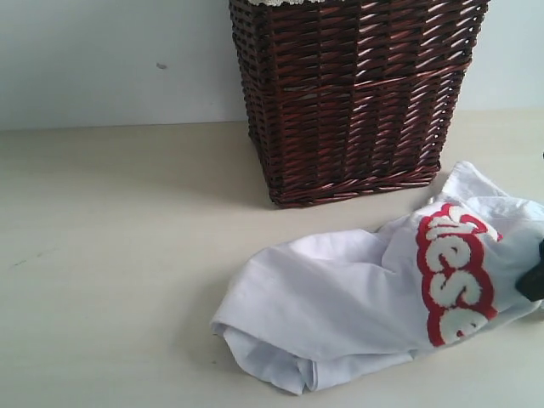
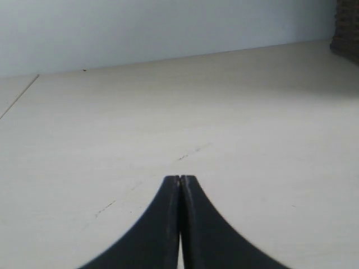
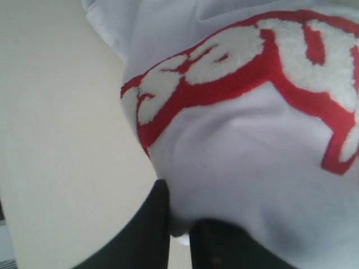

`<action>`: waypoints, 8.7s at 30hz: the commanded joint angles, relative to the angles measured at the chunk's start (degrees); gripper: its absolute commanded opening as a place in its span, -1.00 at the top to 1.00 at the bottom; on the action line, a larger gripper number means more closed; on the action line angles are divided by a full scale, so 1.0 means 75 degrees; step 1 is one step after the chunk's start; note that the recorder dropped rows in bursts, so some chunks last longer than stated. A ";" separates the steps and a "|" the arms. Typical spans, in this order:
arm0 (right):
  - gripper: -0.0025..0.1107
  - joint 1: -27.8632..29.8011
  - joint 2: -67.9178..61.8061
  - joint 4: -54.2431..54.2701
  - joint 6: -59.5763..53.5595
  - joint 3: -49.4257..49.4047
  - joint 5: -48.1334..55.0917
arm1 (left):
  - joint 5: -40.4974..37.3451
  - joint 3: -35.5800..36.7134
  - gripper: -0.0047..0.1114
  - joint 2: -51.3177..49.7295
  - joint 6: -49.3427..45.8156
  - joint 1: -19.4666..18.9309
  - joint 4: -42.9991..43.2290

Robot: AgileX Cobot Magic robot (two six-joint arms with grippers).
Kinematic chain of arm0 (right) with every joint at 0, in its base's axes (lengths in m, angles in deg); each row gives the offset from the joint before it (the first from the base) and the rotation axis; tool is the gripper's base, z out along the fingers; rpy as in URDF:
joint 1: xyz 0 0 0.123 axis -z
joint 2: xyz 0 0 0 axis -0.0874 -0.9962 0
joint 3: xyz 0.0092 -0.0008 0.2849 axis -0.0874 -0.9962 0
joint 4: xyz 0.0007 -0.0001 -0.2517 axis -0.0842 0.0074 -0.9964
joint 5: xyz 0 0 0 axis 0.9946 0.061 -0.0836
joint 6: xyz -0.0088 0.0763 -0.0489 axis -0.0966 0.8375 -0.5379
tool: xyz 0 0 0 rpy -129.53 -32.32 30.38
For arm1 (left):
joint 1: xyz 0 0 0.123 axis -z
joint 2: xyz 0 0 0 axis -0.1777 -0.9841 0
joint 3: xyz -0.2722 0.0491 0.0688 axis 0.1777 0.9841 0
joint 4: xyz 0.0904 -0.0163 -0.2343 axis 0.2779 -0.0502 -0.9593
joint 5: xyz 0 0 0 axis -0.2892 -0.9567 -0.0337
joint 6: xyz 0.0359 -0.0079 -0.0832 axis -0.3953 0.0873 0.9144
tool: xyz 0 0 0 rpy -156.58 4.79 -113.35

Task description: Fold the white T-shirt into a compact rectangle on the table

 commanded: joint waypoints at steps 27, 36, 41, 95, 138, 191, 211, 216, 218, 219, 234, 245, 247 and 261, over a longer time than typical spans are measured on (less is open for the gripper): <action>0.96 0.0010 0.0097 0.8158 -0.2690 -0.1511 -0.1620 | 0.0043 -0.0005 0.92 0.0047 -0.0009 0.0037 -0.0026; 0.29 0.0010 -0.0703 0.8386 -0.2704 -0.1497 -0.2443 | 0.0043 -0.0005 0.92 0.0047 -0.0009 0.0037 -0.0026; -0.02 0.0010 -0.0928 0.8580 -0.2705 -0.1497 -0.2430 | 0.0043 -0.0005 0.92 0.0047 -0.0009 0.0037 -0.0026; 0.96 -0.3647 -0.1099 0.1864 -0.1720 -0.0963 -0.2275 | 0.0043 -0.0005 0.92 0.0047 -0.0009 0.0037 -0.0026; 0.96 -0.3647 0.6298 0.0608 0.2996 -0.0990 0.0140 | 0.0043 -0.0005 0.92 0.0047 -0.0009 0.0037 -0.0026; 0.96 -0.2021 -0.0070 -0.5182 0.9645 -0.0883 -0.7400 | 0.0043 -0.0005 0.92 0.0047 -0.0009 0.0037 -0.0026; 0.96 -0.0863 -0.2789 -0.5264 0.9272 -0.0396 -0.8870 | 0.0043 -0.0005 0.92 0.0047 -0.0009 0.0037 -0.0026; 0.96 -0.0108 -0.3374 -0.5264 0.9091 0.0502 -0.9669 | 0.0043 -0.0005 0.92 0.0047 -0.0009 0.0037 -0.0026; 0.96 0.0140 -0.3516 -0.5264 0.9091 0.0860 -1.0025 | 0.0043 -0.0005 0.92 0.0047 -0.0009 0.0037 -0.0026; 0.96 0.0232 -0.3559 -0.5264 0.9106 0.1035 -1.0184 | 0.0043 -0.0005 0.92 0.0047 -0.0009 0.0037 -0.0026; 0.96 -0.1247 -0.0927 -0.4172 0.3208 -0.0283 -0.4342 | 0.0043 -0.0005 0.92 0.0047 -0.0009 0.0037 -0.0026; 0.96 0.1593 0.0000 -0.1906 0.3628 -0.1502 -0.5567 | 0.0043 -0.0005 0.92 0.0047 -0.0009 0.0037 -0.0026; 0.96 0.1796 -0.0432 -0.1583 0.3408 -0.1502 -0.5604 | 0.0043 -0.0005 0.92 0.0047 -0.0009 0.0037 -0.0026; 0.96 0.1934 -0.1305 0.0453 0.2390 -0.1502 -0.6521 | 0.0043 -0.0005 0.92 0.0047 -0.0009 0.0037 -0.0026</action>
